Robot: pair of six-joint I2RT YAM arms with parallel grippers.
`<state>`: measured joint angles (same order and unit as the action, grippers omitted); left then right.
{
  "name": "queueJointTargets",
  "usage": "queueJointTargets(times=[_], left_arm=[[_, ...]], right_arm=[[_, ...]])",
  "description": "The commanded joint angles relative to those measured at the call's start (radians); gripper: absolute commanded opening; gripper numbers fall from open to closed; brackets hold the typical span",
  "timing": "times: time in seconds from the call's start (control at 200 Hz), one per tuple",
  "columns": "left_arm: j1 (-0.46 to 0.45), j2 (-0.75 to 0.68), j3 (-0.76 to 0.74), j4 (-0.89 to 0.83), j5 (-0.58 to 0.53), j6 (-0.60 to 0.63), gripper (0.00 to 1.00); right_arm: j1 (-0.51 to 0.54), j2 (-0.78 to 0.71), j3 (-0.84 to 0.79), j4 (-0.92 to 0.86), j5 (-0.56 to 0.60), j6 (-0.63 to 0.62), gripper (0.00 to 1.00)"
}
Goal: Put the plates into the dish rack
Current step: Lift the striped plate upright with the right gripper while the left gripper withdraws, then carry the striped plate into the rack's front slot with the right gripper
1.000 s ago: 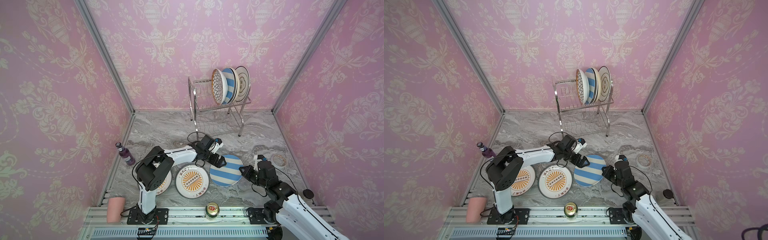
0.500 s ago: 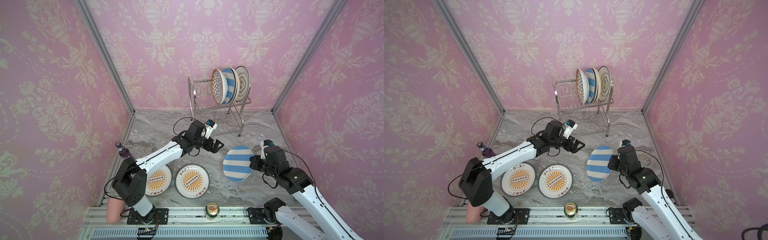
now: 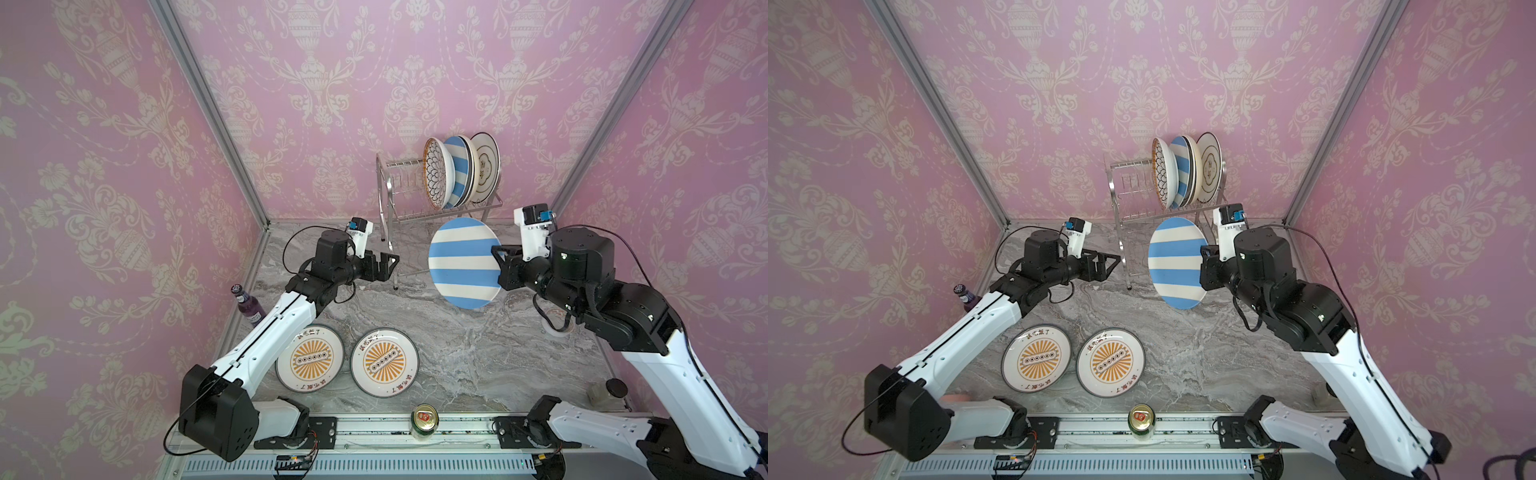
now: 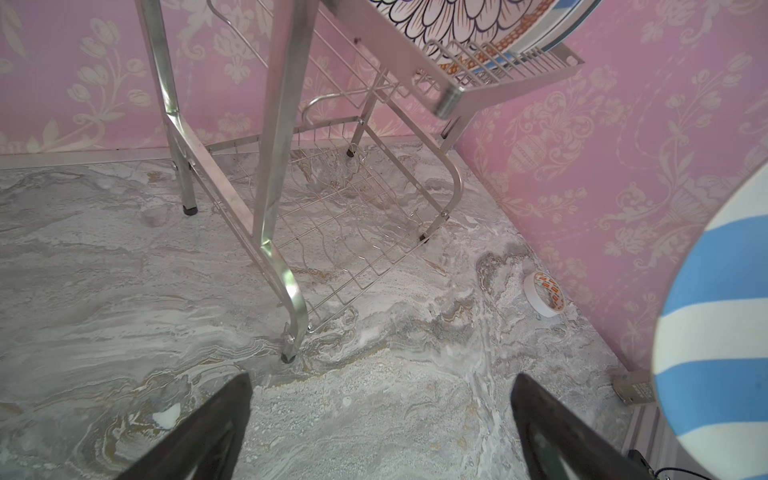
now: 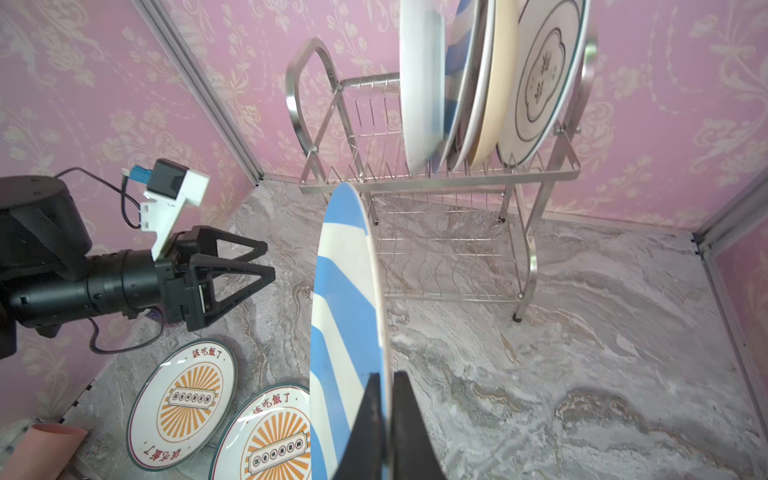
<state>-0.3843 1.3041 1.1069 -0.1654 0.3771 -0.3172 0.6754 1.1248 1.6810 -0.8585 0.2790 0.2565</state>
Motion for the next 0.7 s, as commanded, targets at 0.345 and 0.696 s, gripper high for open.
queueJointTargets(times=[0.345, 0.696], left_arm=[[0.1, -0.107, 0.004, -0.185, 0.003, -0.019, 0.99], [0.108, -0.077, -0.015, -0.161, 0.045, -0.054, 0.99]], right_arm=[[0.044, 0.269, 0.299, 0.234, 0.073, -0.104, 0.0], [0.074, 0.426, 0.398, 0.485, 0.32, -0.255, 0.0]])
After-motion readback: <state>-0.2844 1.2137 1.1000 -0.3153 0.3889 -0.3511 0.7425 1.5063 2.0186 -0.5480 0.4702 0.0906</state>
